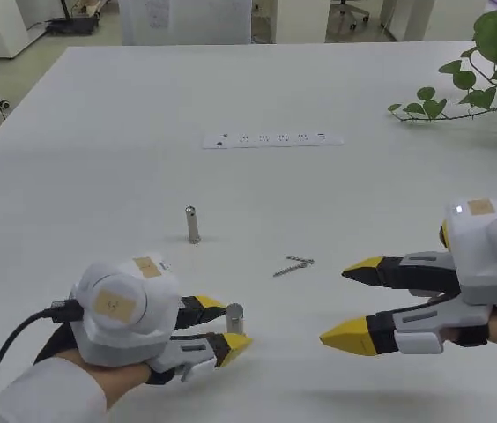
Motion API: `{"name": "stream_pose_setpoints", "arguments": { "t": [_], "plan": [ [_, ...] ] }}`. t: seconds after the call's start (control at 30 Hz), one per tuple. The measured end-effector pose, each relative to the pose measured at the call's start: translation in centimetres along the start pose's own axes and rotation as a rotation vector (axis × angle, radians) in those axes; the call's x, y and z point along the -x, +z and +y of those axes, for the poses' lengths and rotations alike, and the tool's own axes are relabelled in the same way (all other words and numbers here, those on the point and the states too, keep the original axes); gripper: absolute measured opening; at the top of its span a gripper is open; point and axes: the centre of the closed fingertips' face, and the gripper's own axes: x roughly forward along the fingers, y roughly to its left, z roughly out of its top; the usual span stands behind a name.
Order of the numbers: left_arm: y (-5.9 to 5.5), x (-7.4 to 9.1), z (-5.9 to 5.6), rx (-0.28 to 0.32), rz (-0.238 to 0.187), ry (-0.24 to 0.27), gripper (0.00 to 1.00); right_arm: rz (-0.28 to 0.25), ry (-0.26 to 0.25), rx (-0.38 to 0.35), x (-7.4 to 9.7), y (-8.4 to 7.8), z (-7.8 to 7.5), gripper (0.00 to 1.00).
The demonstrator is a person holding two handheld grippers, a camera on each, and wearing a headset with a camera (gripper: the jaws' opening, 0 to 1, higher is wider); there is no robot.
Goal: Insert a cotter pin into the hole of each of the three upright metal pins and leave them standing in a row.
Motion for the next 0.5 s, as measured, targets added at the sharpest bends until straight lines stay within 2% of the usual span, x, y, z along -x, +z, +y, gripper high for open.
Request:
{"name": "stream_pose_setpoints", "arguments": {
  "t": [0.07, 0.1, 0.17, 0.3, 0.33, 0.4, 0.5],
  "plan": [
    [-0.1, -0.1, -0.4, -0.042, -0.003, -0.058, 0.26, 0.004, 0.001, 0.000, -0.1, -0.1, 0.0, 0.66],
    [-0.4, -0.3, -0.1, -0.070, 0.008, -0.055, 0.26, 0.008, 0.001, -0.002, -0.2, -0.2, -0.1, 0.66],
    [-0.2, -0.5, -0.1, -0.107, -0.009, -0.070, 0.26, 0.012, 0.002, -0.004, -0.2, -0.3, -0.1, 0.66],
    [0.3, -0.9, -0.1, -0.137, -0.036, -0.094, 0.25, 0.017, 0.005, -0.005, -0.3, -0.3, -0.2, 0.66],
    [0.2, -1.0, -0.3, -0.161, -0.039, -0.113, 0.24, 0.019, 0.006, -0.006, -0.3, -0.3, -0.2, 0.66],
    [-0.1, -1.3, -0.2, -0.183, -0.023, -0.121, 0.22, 0.023, 0.004, -0.006, -0.3, -0.3, -0.3, 0.66],
    [0.3, -1.4, -0.2, -0.226, -0.045, -0.129, 0.17, 0.020, 0.004, -0.009, -0.3, -0.2, -0.4, 0.66]
  ]
}}
